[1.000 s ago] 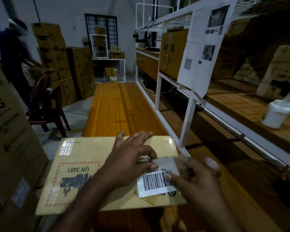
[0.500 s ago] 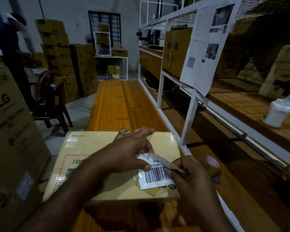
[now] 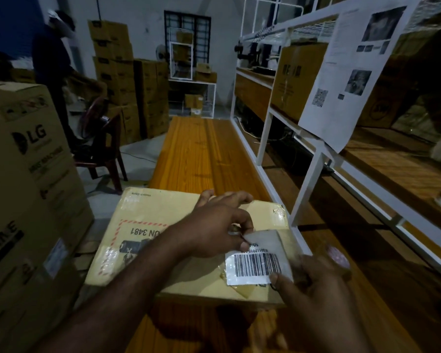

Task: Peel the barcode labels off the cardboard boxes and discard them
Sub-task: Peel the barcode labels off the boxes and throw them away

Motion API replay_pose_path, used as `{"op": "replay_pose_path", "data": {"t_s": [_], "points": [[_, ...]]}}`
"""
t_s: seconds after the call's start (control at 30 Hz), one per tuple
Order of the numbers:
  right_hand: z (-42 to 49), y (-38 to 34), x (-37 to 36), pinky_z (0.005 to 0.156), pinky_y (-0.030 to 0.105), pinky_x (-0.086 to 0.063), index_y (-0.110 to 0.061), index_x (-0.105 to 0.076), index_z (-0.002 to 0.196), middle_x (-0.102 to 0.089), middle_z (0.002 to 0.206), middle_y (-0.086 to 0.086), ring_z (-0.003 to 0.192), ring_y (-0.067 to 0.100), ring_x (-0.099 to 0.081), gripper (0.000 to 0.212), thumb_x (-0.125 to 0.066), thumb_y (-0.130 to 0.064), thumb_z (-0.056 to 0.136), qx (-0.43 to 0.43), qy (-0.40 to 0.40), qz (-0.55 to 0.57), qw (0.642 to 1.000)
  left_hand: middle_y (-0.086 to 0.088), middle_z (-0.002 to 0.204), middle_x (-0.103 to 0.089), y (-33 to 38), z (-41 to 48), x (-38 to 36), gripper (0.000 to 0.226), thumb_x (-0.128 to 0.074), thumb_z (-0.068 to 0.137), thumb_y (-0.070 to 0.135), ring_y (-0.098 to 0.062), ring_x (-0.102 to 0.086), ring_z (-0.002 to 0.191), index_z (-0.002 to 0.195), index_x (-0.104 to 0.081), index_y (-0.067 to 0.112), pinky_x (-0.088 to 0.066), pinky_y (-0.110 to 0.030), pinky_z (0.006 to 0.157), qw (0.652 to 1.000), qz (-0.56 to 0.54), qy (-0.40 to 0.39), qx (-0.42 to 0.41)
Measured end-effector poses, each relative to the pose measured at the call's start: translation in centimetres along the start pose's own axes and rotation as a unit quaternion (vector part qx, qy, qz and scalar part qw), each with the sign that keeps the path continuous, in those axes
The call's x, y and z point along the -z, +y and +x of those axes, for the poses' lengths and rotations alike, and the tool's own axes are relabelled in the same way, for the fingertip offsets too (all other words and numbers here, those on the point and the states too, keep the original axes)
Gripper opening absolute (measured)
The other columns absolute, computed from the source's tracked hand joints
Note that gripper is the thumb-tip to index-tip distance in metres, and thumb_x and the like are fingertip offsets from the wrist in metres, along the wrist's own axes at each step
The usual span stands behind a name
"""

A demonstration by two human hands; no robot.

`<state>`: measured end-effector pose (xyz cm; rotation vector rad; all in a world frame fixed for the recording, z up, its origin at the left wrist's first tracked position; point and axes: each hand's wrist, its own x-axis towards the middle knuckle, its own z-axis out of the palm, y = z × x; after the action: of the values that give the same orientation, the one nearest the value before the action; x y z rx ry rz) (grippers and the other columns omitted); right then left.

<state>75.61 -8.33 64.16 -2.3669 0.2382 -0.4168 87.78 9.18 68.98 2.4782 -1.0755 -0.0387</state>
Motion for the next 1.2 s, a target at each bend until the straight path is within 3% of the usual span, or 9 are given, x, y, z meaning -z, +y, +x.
{"op": "replay_pose_path", "data": {"t_s": [0.13,0.2,0.3,0.43,0.67,0.83,0.93,1.1,1.2], "points": [[-0.7,-0.6,-0.7,0.066,0.039,-0.053,-0.031,-0.061,0.077,-0.058,0.081,-0.011,0.08,0.013,-0.058,0.015,-0.076,-0.03,0.076,0.051,0.05,-0.024,0.997,0.017,0.159,-0.019,0.0,-0.1,-0.1,0.026,-0.068,0.087,0.038,-0.002,-0.007,0.146,0.112,-0.061,0.039,0.013,-0.044,0.119,1.0,0.009,-0.004,0.006],[-1.0,-1.0,-0.7,0.062,0.034,-0.055,-0.033,-0.061,0.076,-0.063,0.075,-0.011,0.076,0.007,-0.061,0.014,-0.075,-0.034,0.076,0.037,0.045,0.013,0.998,0.017,0.16,-0.016,0.0,-0.1,-0.1,0.032,-0.067,0.088,0.038,-0.003,-0.004,0.147,0.119,-0.06,0.039,0.014,-0.046,0.119,1.0,0.019,-0.012,0.002],[-1.1,-1.5,-0.5,0.056,0.019,-0.053,-0.034,-0.061,0.077,-0.069,0.078,-0.023,0.073,-0.003,-0.065,0.017,-0.078,-0.033,0.076,-0.022,0.012,0.122,0.992,0.017,0.159,-0.017,0.1,-0.2,-0.2,0.024,-0.067,0.087,0.038,-0.002,-0.004,0.147,0.11,-0.062,0.037,0.014,-0.046,0.119,1.0,0.016,-0.007,0.004],[-0.4,-2.7,0.3,0.069,0.036,-0.06,-0.032,-0.063,0.09,-0.072,0.082,-0.019,0.075,0.004,-0.07,0.026,-0.081,-0.031,0.072,-0.086,-0.018,0.202,0.975,0.018,0.158,-0.02,0.2,-0.4,-0.1,0.013,-0.069,0.086,0.037,-0.001,-0.006,0.146,0.096,-0.061,0.038,0.014,-0.044,0.119,1.0,0.002,0.001,0.0],[0.9,-3.9,1.2,0.067,0.008,-0.037,-0.04,-0.045,0.117,-0.048,0.097,-0.019,0.086,-0.002,-0.05,0.034,-0.058,-0.052,0.088,0.01,-0.027,-0.032,0.999,0.02,0.156,-0.024,0.1,-0.7,-0.3,0.014,-0.07,0.084,0.037,0.002,-0.008,0.145,0.088,-0.057,0.042,0.012,-0.045,0.119,1.0,-0.018,0.019,-0.002],[0.7,-3.2,-0.5,0.062,0.007,-0.03,-0.035,-0.061,0.092,-0.054,0.085,-0.015,0.079,0.003,-0.053,0.003,-0.059,-0.035,0.09,0.118,0.023,-0.065,0.991,0.02,0.158,-0.025,-0.4,-1.3,-0.3,0.023,-0.07,0.085,0.039,0.012,-0.002,0.139,0.107,-0.065,0.038,0.012,-0.038,0.12,0.997,-0.049,0.052,-0.004],[0.5,-2.1,-1.3,0.064,0.008,-0.031,-0.033,-0.066,0.091,-0.057,0.078,-0.019,0.074,-0.004,-0.051,0.006,-0.066,-0.03,0.087,0.118,0.049,-0.051,0.99,0.018,0.16,-0.021,-1.2,-1.8,0.6,0.041,-0.068,0.087,0.038,0.004,-0.001,0.147,0.126,-0.061,0.033,0.01,-0.037,0.122,1.0,-0.018,0.008,-0.021],[0.5,-1.0,-2.7,0.065,0.015,-0.04,-0.029,-0.07,0.091,-0.06,0.08,-0.021,0.078,0.005,-0.058,0.009,-0.062,-0.029,0.085,0.113,0.123,0.006,0.986,0.021,0.156,-0.029,-1.2,-2.9,1.2,0.028,-0.07,0.086,0.035,0.008,-0.006,0.142,0.113,-0.065,0.031,-0.003,-0.033,0.123,1.0,0.0,0.011,0.015],[0.5,-1.0,-3.3,0.067,0.011,-0.034,-0.028,-0.069,0.09,-0.051,0.078,-0.032,0.078,-0.003,-0.053,0.006,-0.069,-0.023,0.086,0.095,0.151,0.027,0.984,0.021,0.147,-0.04,-0.5,-3.4,0.5,0.018,-0.068,0.088,0.034,0.0,-0.025,0.139,0.105,-0.065,0.031,-0.029,-0.032,0.116,0.998,0.004,0.052,0.044]]}}
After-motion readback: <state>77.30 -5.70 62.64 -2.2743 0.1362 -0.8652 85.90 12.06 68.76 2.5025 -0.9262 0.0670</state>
